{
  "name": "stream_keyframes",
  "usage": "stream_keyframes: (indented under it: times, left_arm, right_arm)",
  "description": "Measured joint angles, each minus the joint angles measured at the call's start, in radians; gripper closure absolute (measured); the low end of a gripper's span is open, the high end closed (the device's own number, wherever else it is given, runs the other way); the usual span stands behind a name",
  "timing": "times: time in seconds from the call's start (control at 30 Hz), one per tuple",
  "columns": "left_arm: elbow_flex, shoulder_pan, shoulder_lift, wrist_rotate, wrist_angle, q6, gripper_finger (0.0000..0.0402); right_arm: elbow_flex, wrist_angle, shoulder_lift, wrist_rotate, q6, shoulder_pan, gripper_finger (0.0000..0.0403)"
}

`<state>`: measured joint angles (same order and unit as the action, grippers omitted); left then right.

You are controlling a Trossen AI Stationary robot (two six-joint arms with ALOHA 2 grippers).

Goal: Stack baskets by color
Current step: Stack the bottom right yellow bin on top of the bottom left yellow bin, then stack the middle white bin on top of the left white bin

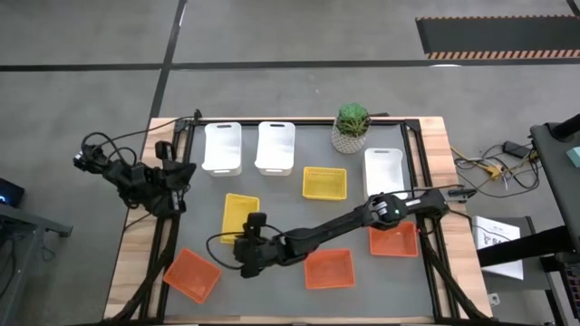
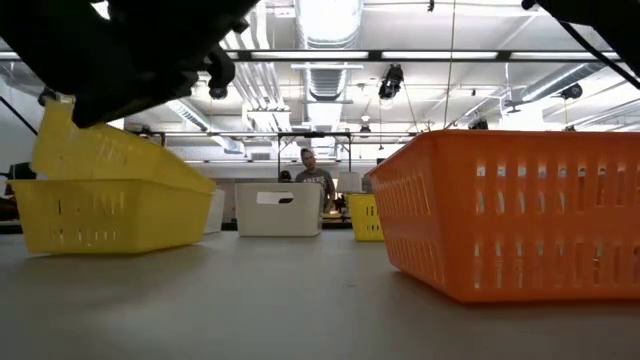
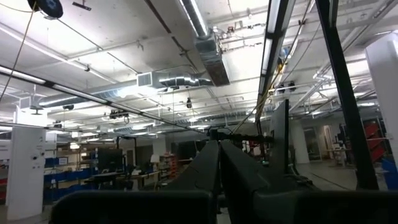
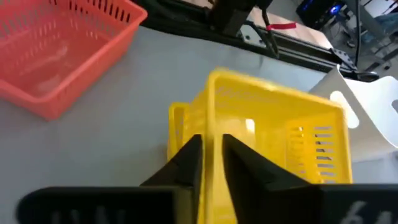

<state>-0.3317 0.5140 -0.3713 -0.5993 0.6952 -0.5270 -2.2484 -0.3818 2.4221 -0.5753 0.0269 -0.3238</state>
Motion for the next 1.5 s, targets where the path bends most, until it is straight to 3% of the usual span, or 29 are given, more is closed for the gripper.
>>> stream_keyframes:
  times: [0.23, 0.43, 0.57, 0.77, 0.93, 1.13, 1.27, 1.4, 1.5]
  left_arm:
    - [0.0, 0.0, -0.005, 0.003, -0.002, 0.0, 0.0402]
    - [0.0, 0.0, -0.019, 0.024, -0.001, 0.006, 0.0402]
    - [0.0, 0.0, -0.026, 0.067, 0.002, 0.024, 0.0402]
    - [0.0, 0.0, -0.04, 0.078, 0.004, 0.026, 0.0402]
    - [0.0, 0.0, -0.053, 0.078, 0.008, 0.05, 0.0402]
    - [0.0, 0.0, -0.079, 0.078, 0.028, 0.053, 0.0402]
    - [0.0, 0.0, -0.097, 0.078, 0.038, 0.054, 0.0402]
    - [0.0, 0.0, -0.114, 0.078, 0.052, 0.076, 0.0402]
    - [-0.001, 0.0, -0.123, 0.078, 0.061, 0.076, 0.0402]
  right_arm:
    - [-0.02, -0.08, -0.02, 0.087, -0.052, 0.003, 0.0263]
    - [-0.024, -0.214, -0.069, 0.102, -0.061, -0.016, 0.0244]
    - [-0.023, -0.319, -0.08, 0.087, -0.08, -0.04, 0.0252]
    - [-0.019, -0.563, -0.087, -0.072, -0.177, -0.084, 0.0275]
    - [-0.013, -0.687, -0.087, -0.107, -0.236, -0.113, 0.0294]
    - [0.013, -0.733, -0.093, -0.11, -0.235, -0.143, 0.031]
    - [0.084, -0.778, -0.147, -0.174, -0.243, -0.162, 0.0317]
    - [0.223, -0.721, -0.269, -0.185, -0.248, -0.182, 0.0324]
    - [0.389, -0.566, -0.386, -0.178, -0.215, -0.189, 0.0328]
